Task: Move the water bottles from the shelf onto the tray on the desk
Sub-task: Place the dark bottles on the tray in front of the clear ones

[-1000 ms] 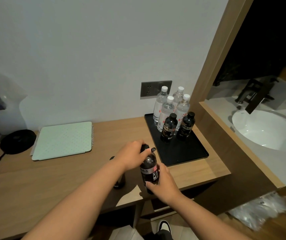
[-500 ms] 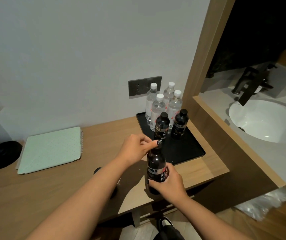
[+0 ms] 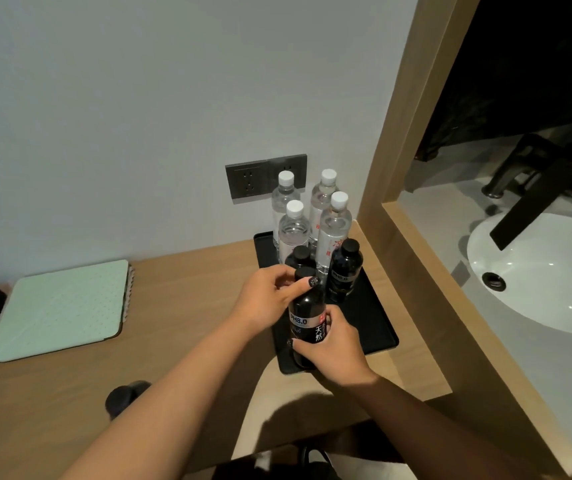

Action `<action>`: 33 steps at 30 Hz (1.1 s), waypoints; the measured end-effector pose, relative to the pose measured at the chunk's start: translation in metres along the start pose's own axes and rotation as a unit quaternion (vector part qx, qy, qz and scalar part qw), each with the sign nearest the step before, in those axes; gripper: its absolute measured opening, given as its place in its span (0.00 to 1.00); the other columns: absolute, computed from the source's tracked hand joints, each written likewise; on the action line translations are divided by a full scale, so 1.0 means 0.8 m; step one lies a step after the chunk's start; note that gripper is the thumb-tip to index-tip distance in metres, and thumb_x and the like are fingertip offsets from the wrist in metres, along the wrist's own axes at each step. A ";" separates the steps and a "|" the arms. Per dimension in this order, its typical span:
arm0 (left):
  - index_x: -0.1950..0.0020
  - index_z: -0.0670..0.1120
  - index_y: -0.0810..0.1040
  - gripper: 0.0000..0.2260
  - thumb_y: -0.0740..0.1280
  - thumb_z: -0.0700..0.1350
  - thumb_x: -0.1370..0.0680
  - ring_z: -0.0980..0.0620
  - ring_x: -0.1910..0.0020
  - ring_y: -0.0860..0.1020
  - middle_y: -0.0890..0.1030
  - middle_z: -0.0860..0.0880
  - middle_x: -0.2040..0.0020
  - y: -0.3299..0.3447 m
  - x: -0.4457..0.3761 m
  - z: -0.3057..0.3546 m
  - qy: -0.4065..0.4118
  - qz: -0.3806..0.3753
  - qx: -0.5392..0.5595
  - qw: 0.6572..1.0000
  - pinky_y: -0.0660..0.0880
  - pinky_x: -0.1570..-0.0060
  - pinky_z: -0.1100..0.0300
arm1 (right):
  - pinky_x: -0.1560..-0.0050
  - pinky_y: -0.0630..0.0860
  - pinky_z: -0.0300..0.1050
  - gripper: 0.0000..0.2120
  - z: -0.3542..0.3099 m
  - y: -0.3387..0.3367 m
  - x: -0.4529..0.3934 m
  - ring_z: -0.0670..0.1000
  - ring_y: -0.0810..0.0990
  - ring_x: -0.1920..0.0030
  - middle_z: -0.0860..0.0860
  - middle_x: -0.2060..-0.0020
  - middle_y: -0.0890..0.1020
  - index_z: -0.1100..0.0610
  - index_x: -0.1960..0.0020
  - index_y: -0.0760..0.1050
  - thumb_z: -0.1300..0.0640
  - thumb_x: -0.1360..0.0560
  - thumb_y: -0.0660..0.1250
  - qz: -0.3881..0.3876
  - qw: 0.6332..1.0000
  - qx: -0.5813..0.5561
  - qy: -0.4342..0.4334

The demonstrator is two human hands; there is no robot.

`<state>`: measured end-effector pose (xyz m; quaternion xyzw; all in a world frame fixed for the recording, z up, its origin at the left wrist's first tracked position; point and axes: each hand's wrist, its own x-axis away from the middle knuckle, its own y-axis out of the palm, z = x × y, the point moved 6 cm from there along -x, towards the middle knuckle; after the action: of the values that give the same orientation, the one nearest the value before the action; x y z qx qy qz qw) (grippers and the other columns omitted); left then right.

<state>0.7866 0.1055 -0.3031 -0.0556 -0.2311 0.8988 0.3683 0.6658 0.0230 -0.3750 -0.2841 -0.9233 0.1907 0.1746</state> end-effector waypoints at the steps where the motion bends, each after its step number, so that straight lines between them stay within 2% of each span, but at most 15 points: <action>1: 0.54 0.46 0.82 0.09 0.70 0.51 0.26 0.49 0.60 0.81 0.84 0.47 0.61 0.002 -0.005 -0.003 -0.005 0.013 -0.003 1.000 0.78 0.58 0.59 | 0.51 0.73 0.34 0.27 0.004 -0.001 -0.011 0.45 0.78 0.50 0.45 0.51 0.79 0.49 0.44 0.70 0.54 0.38 0.79 -0.014 1.000 0.004 0.000; 3: 0.55 0.48 0.82 0.09 0.71 0.53 0.27 0.45 0.60 0.81 0.83 0.45 0.62 0.006 -0.012 -0.011 -0.012 0.042 -0.008 0.999 0.78 0.56 0.48 | 0.47 0.74 0.37 0.29 0.010 -0.002 -0.031 0.45 0.78 0.48 0.46 0.49 0.80 0.50 0.41 0.70 0.54 0.38 0.78 -0.040 0.999 0.006 -0.002; 5: 0.55 0.48 0.83 0.09 0.70 0.53 0.27 0.47 0.63 0.80 0.82 0.46 0.66 0.011 -0.016 -0.018 -0.021 0.063 -0.014 0.998 0.77 0.57 0.47 | 0.44 0.74 0.39 0.29 0.016 -0.001 -0.047 0.45 0.78 0.46 0.47 0.48 0.80 0.51 0.40 0.70 0.54 0.37 0.78 -0.061 0.998 0.011 -0.011; 10: 0.52 0.48 0.83 0.07 0.73 0.48 0.28 0.61 0.62 0.79 0.83 0.55 0.61 0.028 -0.012 -0.019 -0.035 0.071 -0.019 0.997 0.77 0.58 0.61 | 0.46 0.78 0.40 0.28 0.034 0.004 -0.068 0.46 0.80 0.48 0.48 0.50 0.81 0.53 0.43 0.71 0.56 0.39 0.79 -0.053 0.997 0.032 -0.054; 12: 0.53 0.50 0.82 0.08 0.75 0.44 0.30 0.66 0.65 0.77 0.81 0.59 0.64 0.035 -0.007 -0.020 -0.045 0.067 -0.008 0.997 0.73 0.62 0.70 | 0.48 0.79 0.40 0.27 0.041 0.009 -0.071 0.45 0.80 0.49 0.46 0.51 0.80 0.51 0.44 0.69 0.57 0.38 0.78 -0.072 0.996 0.020 -0.039; 14: 0.52 0.47 0.82 0.10 0.76 0.40 0.32 0.69 0.65 0.76 0.80 0.60 0.62 0.041 -0.003 -0.022 -0.050 0.064 0.022 0.996 0.71 0.62 0.74 | 0.48 0.78 0.40 0.28 0.045 0.012 -0.074 0.45 0.80 0.48 0.46 0.50 0.80 0.49 0.42 0.68 0.57 0.37 0.77 -0.078 0.996 0.011 -0.037; 17: 0.49 0.44 0.83 0.13 0.77 0.39 0.33 0.67 0.62 0.78 0.83 0.55 0.58 0.041 -0.002 -0.029 -0.051 0.077 0.033 0.995 0.72 0.58 0.72 | 0.45 0.77 0.42 0.30 0.048 0.014 -0.075 0.45 0.78 0.46 0.46 0.47 0.79 0.49 0.39 0.66 0.56 0.36 0.77 -0.084 0.996 0.009 -0.041; 20: 0.49 0.46 0.83 0.15 0.78 0.41 0.34 0.59 0.53 0.81 0.84 0.51 0.52 0.039 0.000 -0.034 -0.054 0.095 0.017 0.994 0.77 0.50 0.65 | 0.43 0.77 0.44 0.33 0.052 0.016 -0.076 0.46 0.77 0.44 0.48 0.44 0.78 0.52 0.36 0.66 0.56 0.36 0.77 -0.084 0.995 0.015 -0.049; 22: 0.48 0.47 0.83 0.15 0.78 0.42 0.34 0.56 0.50 0.81 0.84 0.51 0.51 0.039 0.001 -0.032 -0.044 0.099 -0.006 0.994 0.77 0.47 0.63 | 0.42 0.77 0.46 0.35 0.055 0.017 -0.075 0.47 0.77 0.42 0.49 0.43 0.78 0.52 0.35 0.65 0.57 0.37 0.77 -0.083 0.995 0.014 -0.047; 29: 0.46 0.47 0.83 0.16 0.77 0.41 0.32 0.64 0.50 0.78 0.82 0.52 0.49 0.039 0.009 -0.027 -0.041 0.090 -0.027 0.995 0.71 0.50 0.76 | 0.40 0.77 0.51 0.35 0.070 0.015 -0.070 0.48 0.77 0.40 0.49 0.42 0.77 0.50 0.34 0.65 0.57 0.37 0.77 -0.099 0.995 0.000 -0.029; 31: 0.45 0.48 0.82 0.16 0.77 0.43 0.32 0.61 0.49 0.78 0.82 0.51 0.48 0.038 0.012 -0.029 -0.051 0.084 -0.017 0.995 0.74 0.47 0.71 | 0.40 0.76 0.52 0.33 0.075 0.015 -0.070 0.50 0.77 0.41 0.51 0.42 0.77 0.53 0.35 0.67 0.57 0.36 0.77 -0.100 0.995 0.019 -0.023; 33: 0.44 0.50 0.82 0.16 0.76 0.45 0.32 0.58 0.48 0.79 0.82 0.52 0.48 0.032 0.017 -0.030 -0.062 0.086 -0.004 0.994 0.77 0.45 0.62 | 0.38 0.75 0.51 0.32 0.078 0.013 -0.066 0.50 0.76 0.40 0.53 0.41 0.77 0.55 0.35 0.68 0.59 0.36 0.77 -0.094 0.995 0.027 -0.009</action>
<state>0.7664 0.1079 -0.3351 -0.0207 -0.2515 0.9278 0.2747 0.6847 -0.0157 -0.4454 -0.1894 -0.9420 0.2009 0.1908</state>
